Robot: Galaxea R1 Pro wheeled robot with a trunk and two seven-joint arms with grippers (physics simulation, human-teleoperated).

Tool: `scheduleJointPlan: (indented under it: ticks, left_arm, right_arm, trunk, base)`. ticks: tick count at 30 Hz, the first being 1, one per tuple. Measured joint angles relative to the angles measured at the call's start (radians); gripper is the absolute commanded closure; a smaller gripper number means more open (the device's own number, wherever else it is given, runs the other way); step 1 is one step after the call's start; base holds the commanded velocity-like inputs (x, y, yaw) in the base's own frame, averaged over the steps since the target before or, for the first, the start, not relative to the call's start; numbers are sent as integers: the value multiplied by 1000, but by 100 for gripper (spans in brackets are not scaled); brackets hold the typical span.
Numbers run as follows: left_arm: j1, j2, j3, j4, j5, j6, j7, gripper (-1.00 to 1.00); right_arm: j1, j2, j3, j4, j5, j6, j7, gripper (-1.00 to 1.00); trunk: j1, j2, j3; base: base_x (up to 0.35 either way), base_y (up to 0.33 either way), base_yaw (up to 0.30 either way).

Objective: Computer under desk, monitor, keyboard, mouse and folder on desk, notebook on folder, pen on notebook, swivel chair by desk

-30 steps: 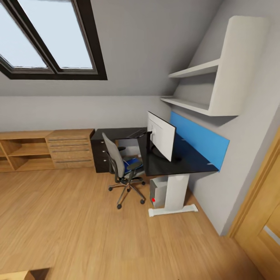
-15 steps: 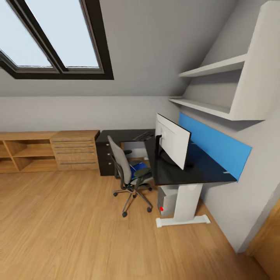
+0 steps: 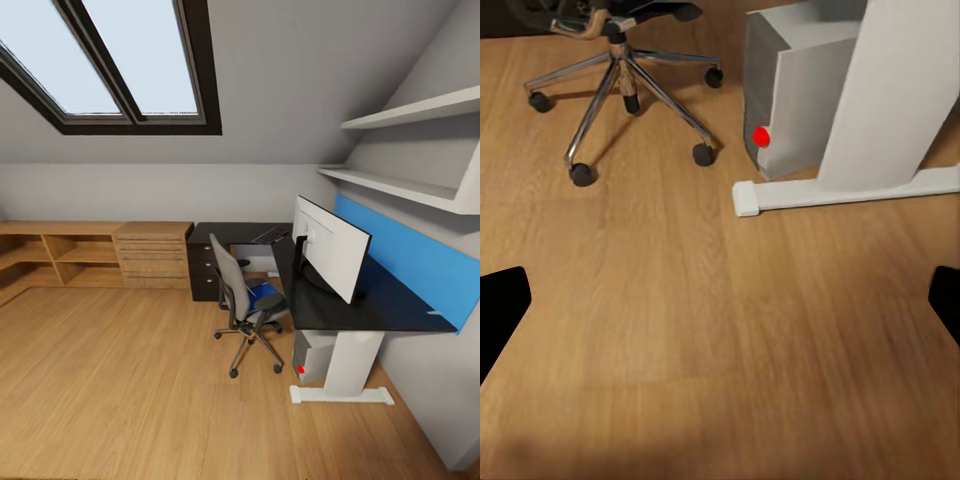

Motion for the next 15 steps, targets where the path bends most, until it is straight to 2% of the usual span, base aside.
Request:
scheduleJointPlan:
  ticks: [8, 15]
  left_arm:
    - [0, 0, -1, 0, 0, 0, 0, -100]
    - [0, 0, -1, 0, 0, 0, 0, -100]
  right_arm:
    - [0, 0, 0, 1, 0, 1, 0, -100]
    - [0, 0, 1, 1, 0, 2, 1, -100]
  trunk:
    - [0, 0, -1]
    - [0, 0, -1]
  base:
    - [29, 10, 17]
    - [247, 142, 1]
